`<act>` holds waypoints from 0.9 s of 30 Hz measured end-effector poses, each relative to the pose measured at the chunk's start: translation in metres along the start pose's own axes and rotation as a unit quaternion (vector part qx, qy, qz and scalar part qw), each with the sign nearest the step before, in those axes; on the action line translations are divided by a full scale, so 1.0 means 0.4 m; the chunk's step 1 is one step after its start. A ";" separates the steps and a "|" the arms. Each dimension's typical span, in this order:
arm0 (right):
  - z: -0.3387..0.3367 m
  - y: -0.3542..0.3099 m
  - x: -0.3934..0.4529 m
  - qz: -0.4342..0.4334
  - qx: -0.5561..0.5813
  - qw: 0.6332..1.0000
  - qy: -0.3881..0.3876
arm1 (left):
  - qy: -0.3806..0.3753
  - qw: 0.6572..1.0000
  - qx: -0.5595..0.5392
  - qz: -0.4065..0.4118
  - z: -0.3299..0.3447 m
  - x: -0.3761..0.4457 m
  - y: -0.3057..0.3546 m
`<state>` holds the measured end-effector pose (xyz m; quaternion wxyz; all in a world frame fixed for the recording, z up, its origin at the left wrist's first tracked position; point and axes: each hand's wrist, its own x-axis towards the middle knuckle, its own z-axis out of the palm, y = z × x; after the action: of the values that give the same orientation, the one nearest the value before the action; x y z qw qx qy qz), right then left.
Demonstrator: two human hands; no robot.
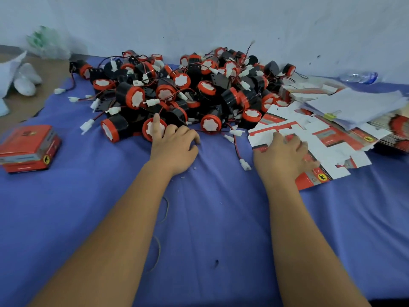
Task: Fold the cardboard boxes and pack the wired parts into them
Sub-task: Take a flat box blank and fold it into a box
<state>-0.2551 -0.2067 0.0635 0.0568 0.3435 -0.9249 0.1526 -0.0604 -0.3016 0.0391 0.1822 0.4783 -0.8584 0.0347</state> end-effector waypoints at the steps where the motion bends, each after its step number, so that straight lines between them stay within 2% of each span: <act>1: 0.001 0.001 0.001 -0.008 -0.008 1.000 -0.004 | 0.005 1.000 0.001 0.006 0.001 -0.003 -0.003; 7: 0.002 -0.008 0.002 -0.075 -0.015 0.997 0.027 | -0.013 0.999 -0.032 0.013 -0.010 0.015 -0.015; 10: -0.007 -0.012 -0.001 -0.103 0.013 0.988 0.116 | 0.035 0.998 -0.050 0.018 -0.009 0.008 -0.013; 11: -0.012 -0.014 -0.004 -0.123 0.036 0.976 0.177 | 0.057 0.996 -0.057 0.023 -0.010 0.004 -0.014; 13: -0.025 -0.023 -0.016 -0.192 0.092 0.916 0.340 | 0.100 0.985 -0.140 0.022 -0.016 -0.010 -0.016; 14: -0.029 -0.032 -0.025 -0.235 0.118 0.874 0.409 | 0.111 0.966 -0.232 0.008 -0.024 -0.021 -0.014; 15: -0.031 -0.046 -0.035 -0.280 0.140 0.839 0.446 | 0.112 0.931 -0.346 -0.018 -0.035 -0.032 -0.009; 16: -0.029 -0.063 -0.047 -0.328 0.158 0.817 0.447 | 0.098 0.880 -0.463 -0.045 -0.046 -0.041 0.001; 18: -0.019 -0.104 -0.078 -0.430 0.184 0.791 0.394 | 0.018 0.738 -0.667 -0.102 -0.062 -0.042 0.030; 20: 0.004 -0.142 -0.112 -0.526 0.184 0.771 0.310 | -0.066 0.598 -0.784 -0.155 -0.068 -0.031 0.040; 21: 0.015 -0.157 -0.128 -0.560 0.169 0.764 0.271 | -0.085 0.558 -0.807 -0.172 -0.067 -0.029 0.037; 22: 0.025 -0.168 -0.140 -0.582 0.157 0.762 0.236 | -0.095 0.547 -0.811 -0.183 -0.065 -0.028 0.034; 25: 0.044 -0.175 -0.149 -0.583 0.180 0.782 0.126 | -0.024 0.607 -0.767 -0.207 -0.051 -0.027 0.021; 27: 0.045 -0.164 -0.142 -0.541 0.214 0.809 0.088 | 0.030 0.597 -0.777 -0.198 -0.048 -0.025 0.016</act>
<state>-0.1694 -0.2244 0.0506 0.1366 0.7768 -0.5246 0.3205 -0.0556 -0.2856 0.0541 0.5127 0.3132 -0.4392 -0.6680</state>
